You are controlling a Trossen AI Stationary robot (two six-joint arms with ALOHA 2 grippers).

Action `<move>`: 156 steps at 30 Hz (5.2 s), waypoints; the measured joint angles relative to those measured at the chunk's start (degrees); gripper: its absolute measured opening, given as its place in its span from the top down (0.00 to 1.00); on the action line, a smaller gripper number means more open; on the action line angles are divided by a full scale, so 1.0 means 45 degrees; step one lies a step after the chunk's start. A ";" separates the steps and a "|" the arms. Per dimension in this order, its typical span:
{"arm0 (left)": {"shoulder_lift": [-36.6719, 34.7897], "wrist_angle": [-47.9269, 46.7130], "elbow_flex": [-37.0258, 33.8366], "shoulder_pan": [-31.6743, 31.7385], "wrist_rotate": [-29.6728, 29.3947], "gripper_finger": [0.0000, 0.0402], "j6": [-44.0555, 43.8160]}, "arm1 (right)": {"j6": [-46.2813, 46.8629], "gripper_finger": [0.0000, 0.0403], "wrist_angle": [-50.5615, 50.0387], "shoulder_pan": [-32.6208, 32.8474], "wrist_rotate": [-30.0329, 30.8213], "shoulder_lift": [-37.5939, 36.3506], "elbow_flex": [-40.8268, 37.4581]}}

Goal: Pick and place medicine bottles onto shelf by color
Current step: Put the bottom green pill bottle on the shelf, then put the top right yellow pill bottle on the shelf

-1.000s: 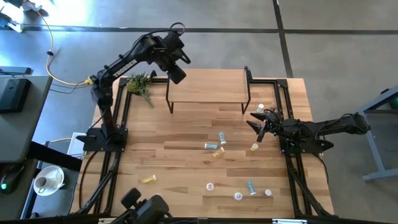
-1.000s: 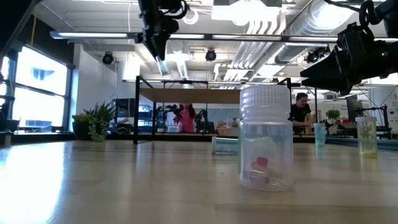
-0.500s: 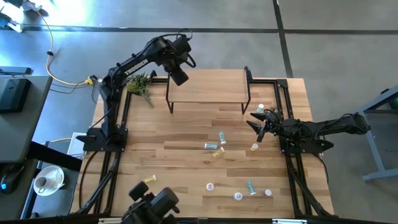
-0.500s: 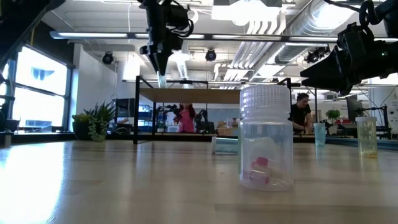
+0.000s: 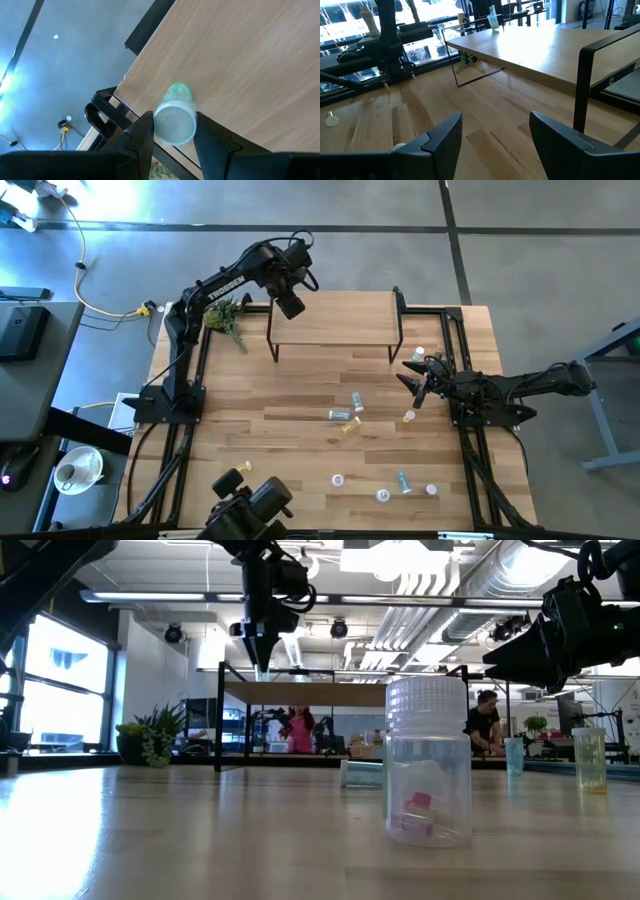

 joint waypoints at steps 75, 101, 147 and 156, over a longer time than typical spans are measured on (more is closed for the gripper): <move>-0.0913 0.1077 0.3235 -0.2109 0.5142 0.54 0.1966 | -0.0002 0.45 0.0000 0.0000 0.0002 0.0002 0.0002; -0.1134 0.3450 -0.0882 -0.4080 0.7547 0.54 0.3089 | 0.0000 0.45 0.0000 0.0001 0.0005 0.0001 0.0002; -0.9951 1.4481 -1.5367 -0.7306 0.6529 0.54 -0.1385 | 0.0772 0.45 0.0097 0.0005 -0.0306 0.0000 0.0005; -1.1093 1.6109 -1.7238 -0.7826 0.6326 0.54 -0.2119 | 0.0641 0.45 0.0855 0.0000 -0.0238 0.0000 0.0074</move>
